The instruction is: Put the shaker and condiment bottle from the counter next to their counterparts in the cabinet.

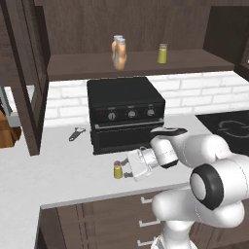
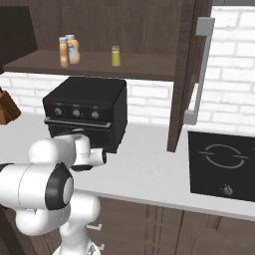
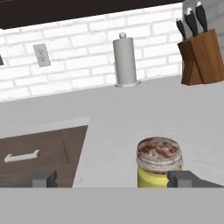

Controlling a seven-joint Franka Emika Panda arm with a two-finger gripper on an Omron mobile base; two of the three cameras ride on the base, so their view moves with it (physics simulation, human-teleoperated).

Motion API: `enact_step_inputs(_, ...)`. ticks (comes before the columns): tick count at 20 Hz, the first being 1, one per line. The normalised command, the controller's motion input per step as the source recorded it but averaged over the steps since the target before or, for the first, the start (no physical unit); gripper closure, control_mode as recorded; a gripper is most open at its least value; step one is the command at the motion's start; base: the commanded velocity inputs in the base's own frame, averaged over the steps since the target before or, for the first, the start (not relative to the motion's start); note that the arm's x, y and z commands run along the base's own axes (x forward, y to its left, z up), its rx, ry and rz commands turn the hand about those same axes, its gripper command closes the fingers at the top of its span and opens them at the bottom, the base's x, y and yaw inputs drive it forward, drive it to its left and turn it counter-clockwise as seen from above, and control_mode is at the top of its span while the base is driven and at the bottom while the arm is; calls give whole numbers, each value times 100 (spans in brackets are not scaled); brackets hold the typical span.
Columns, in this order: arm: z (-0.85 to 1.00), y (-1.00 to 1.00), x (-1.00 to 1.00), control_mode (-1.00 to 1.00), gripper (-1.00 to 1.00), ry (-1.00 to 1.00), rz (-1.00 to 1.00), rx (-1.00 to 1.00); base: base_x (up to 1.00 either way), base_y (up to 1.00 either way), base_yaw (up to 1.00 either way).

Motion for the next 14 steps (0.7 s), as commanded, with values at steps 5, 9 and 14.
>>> enact_step_inputs(5, -13, 0, 3, -100, -100, 0, -4, 3, 0, 0, 0)
enact_step_inputs(9, -14, 0, 0, -100, -100, 0, -5, 3, 0, 0, 0)
enact_step_inputs(14, -7, 1, 17, -100, -100, 0, -7, 4, 0, 0, 0)
